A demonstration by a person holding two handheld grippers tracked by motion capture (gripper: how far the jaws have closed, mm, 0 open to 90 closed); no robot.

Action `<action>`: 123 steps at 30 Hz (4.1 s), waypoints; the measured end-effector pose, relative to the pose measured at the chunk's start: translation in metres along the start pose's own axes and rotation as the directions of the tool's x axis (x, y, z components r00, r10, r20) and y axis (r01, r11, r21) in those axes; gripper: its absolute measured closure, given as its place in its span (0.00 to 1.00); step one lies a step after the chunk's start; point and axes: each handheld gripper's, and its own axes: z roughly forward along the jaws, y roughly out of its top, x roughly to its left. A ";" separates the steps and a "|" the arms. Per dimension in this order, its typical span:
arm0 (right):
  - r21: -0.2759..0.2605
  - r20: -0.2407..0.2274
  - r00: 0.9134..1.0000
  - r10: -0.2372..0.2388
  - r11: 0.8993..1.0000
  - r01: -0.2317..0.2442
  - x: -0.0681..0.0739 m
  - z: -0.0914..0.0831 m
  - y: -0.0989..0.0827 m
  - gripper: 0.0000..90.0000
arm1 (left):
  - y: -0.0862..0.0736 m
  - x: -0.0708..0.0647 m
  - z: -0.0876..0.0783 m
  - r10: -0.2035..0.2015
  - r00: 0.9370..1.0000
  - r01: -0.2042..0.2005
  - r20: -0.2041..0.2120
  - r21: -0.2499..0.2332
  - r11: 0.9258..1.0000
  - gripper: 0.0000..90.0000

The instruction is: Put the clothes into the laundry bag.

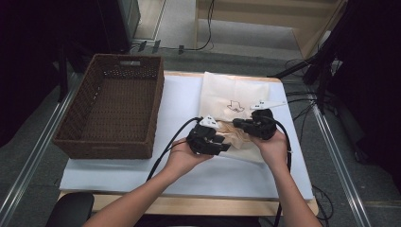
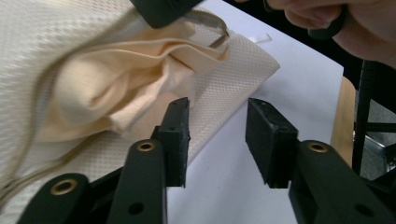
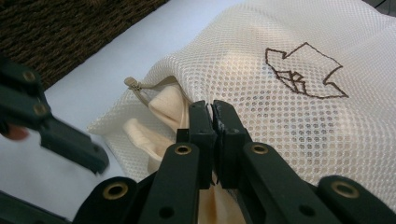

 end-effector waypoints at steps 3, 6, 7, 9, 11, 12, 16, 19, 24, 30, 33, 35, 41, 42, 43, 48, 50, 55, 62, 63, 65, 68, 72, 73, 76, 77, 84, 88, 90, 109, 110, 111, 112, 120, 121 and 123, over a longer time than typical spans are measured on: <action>-0.001 -0.001 1.000 -0.002 1.000 0.002 0.000 0.000 0.000 0.99 | -0.001 -0.001 0.012 0.004 1.000 -0.004 0.017 0.003 1.000 0.83; -0.001 -0.001 1.000 -0.002 1.000 0.002 -0.001 0.000 0.000 0.99 | 0.000 -0.004 0.023 0.013 1.000 -0.013 0.018 -0.012 1.000 0.91; -0.001 -0.001 1.000 -0.002 1.000 0.002 -0.001 0.000 0.000 0.99 | 0.001 -0.005 0.026 0.021 1.000 -0.021 0.015 -0.006 1.000 0.93; -0.001 -0.001 1.000 0.000 1.000 0.000 -0.001 -0.001 0.000 0.99 | 0.002 -0.006 0.034 0.014 1.000 -0.014 0.022 -0.008 1.000 0.95; -0.001 0.000 1.000 0.000 1.000 0.000 -0.001 -0.001 0.000 0.99 | 0.004 -0.008 0.040 0.015 1.000 -0.015 0.023 -0.016 1.000 0.96; -0.001 -0.001 1.000 0.000 1.000 0.000 -0.001 -0.001 0.000 0.99 | 0.005 -0.010 0.044 0.029 1.000 -0.028 0.013 -0.022 0.999 0.97; 0.000 0.000 1.000 0.001 1.000 -0.001 -0.001 -0.001 0.000 0.99 | 0.007 -0.006 0.056 0.034 0.999 -0.034 -0.009 -0.010 0.999 1.00; 0.000 0.001 1.000 0.006 1.000 -0.006 0.000 0.000 0.000 0.99 | 0.006 0.004 0.064 0.023 0.999 -0.023 -0.040 0.001 1.000 1.00; 0.002 -0.003 1.000 0.004 1.000 -0.004 -0.001 0.000 0.000 0.99 | 0.005 0.022 0.069 -0.041 0.997 0.041 -0.069 -0.007 0.999 1.00; 0.006 -0.004 1.000 0.007 1.000 -0.007 0.000 0.001 -0.001 0.99 | 0.008 0.029 0.071 -0.028 0.995 0.029 -0.097 0.005 1.000 1.00; 0.005 -0.002 1.000 0.007 1.000 -0.007 0.000 0.001 0.000 0.99 | 0.010 0.031 0.073 -0.031 0.994 0.032 -0.104 0.001 1.000 1.00; 0.004 -0.004 1.000 0.008 1.000 -0.008 0.000 0.001 -0.001 0.99 | 0.011 0.031 0.073 -0.030 0.994 0.031 -0.109 0.004 1.000 1.00; 0.007 -0.005 1.000 0.009 1.000 -0.009 -0.001 0.001 -0.001 0.99 | 0.012 0.036 0.074 -0.041 0.992 0.042 -0.121 0.002 0.999 1.00; 0.006 -0.006 1.000 0.009 1.000 -0.009 -0.001 0.001 -0.001 0.99 | 0.012 0.037 0.073 -0.049 0.992 0.049 -0.120 -0.005 0.999 1.00; 0.005 -0.007 1.000 0.009 1.000 -0.009 -0.001 0.001 -0.001 0.99 | 0.012 0.037 0.073 -0.049 0.991 0.049 -0.122 -0.002 0.999 1.00; 0.006 -0.009 1.000 0.007 1.000 -0.007 -0.001 0.002 -0.001 0.99 | 0.013 0.041 0.071 -0.060 0.989 0.061 -0.136 0.004 0.998 1.00; 0.009 -0.008 1.000 0.002 1.000 -0.002 -0.001 0.002 -0.001 0.99 | 0.014 0.042 0.070 -0.061 0.988 0.063 -0.140 0.009 0.998 1.00; 0.007 -0.010 1.000 0.007 1.000 -0.007 -0.001 0.001 -0.001 0.99 | 0.013 0.047 0.069 -0.078 0.985 0.079 -0.153 0.004 0.997 1.00; 0.016 -0.010 1.000 0.008 1.000 -0.007 -0.001 0.002 -0.001 0.99 | 0.015 0.053 0.069 -0.112 0.979 0.114 -0.169 -0.001 0.993 1.00; 0.015 -0.010 1.000 0.006 1.000 -0.006 -0.001 0.002 -0.001 0.99 | 0.017 0.054 0.068 -0.118 0.978 0.121 -0.172 0.006 0.993 1.00; 0.013 -0.009 1.000 0.006 1.000 -0.006 -0.001 0.003 -0.001 0.99 | 0.020 0.054 0.066 -0.127 0.976 0.132 -0.175 0.019 0.991 1.00; 0.012 -0.012 1.000 0.008 1.000 -0.007 -0.002 0.002 -0.001 0.99 | 0.026 0.051 0.064 -0.097 0.979 0.107 -0.177 0.044 0.993 1.00; 0.013 -0.010 1.000 0.008 1.000 -0.008 -0.002 0.002 -0.001 0.99 | 0.026 0.054 0.067 -0.061 0.985 0.070 -0.164 0.051 0.996 1.00; 0.016 -0.009 1.000 0.008 1.000 -0.008 -0.001 0.003 -0.001 0.99 | 0.024 0.055 0.068 -0.053 0.985 0.061 -0.162 0.047 0.997 1.00; 0.018 -0.011 1.000 0.005 1.000 -0.005 -0.001 0.003 -0.001 0.99 | 0.022 0.056 0.071 -0.051 0.985 0.057 -0.162 0.033 0.998 1.00; 0.019 -0.010 1.000 0.005 1.000 -0.005 -0.002 0.004 -0.001 0.99 | 0.021 0.056 0.072 -0.052 0.985 0.057 -0.164 0.030 0.998 1.00; 0.025 -0.006 1.000 0.011 1.000 -0.011 -0.002 0.005 -0.002 0.99 | 0.024 0.061 0.079 -0.069 0.976 0.072 -0.205 0.005 0.997 1.00; 0.030 -0.005 1.000 0.009 1.000 -0.009 -0.005 0.008 -0.003 0.99 | 0.025 0.065 0.083 -0.097 0.974 0.096 -0.206 -0.015 0.995 1.00; 0.031 -0.007 1.000 0.015 0.999 -0.015 -0.006 0.009 -0.003 0.99 | 0.024 0.067 0.085 -0.116 0.972 0.112 -0.202 -0.033 0.993 1.00; 0.029 0.003 1.000 0.031 0.999 -0.031 -0.010 0.012 -0.004 0.99 | 0.017 0.055 0.081 -0.091 0.985 0.094 -0.144 0.015 0.995 1.00; 0.029 0.003 1.000 0.031 0.999 -0.031 -0.010 0.012 -0.004 0.99 | 0.016 0.055 0.083 -0.091 0.985 0.095 -0.144 0.021 0.995 1.00; 0.029 0.003 1.000 0.031 0.999 -0.032 -0.010 0.012 -0.003 0.99 | 0.015 0.057 0.085 -0.091 0.984 0.095 -0.153 0.021 0.995 1.00; 0.029 0.002 0.999 0.032 0.999 -0.032 -0.010 0.012 -0.003 0.99 | 0.015 0.059 0.087 -0.095 0.982 0.100 -0.163 0.022 0.995 1.00; 0.034 0.001 0.999 0.039 0.999 -0.039 -0.012 0.014 -0.005 0.99 | 0.021 0.071 0.093 -0.130 0.965 0.136 -0.227 0.007 0.991 1.00; 0.034 0.002 0.999 0.038 0.999 -0.038 -0.012 0.014 -0.005 0.99 | 0.021 0.072 0.094 -0.136 0.962 0.140 -0.235 -0.002 0.990 1.00; 0.033 0.001 0.999 0.038 0.999 -0.038 -0.012 0.015 -0.005 0.99 | 0.022 0.074 0.096 -0.146 0.957 0.147 -0.251 -0.016 0.989 1.00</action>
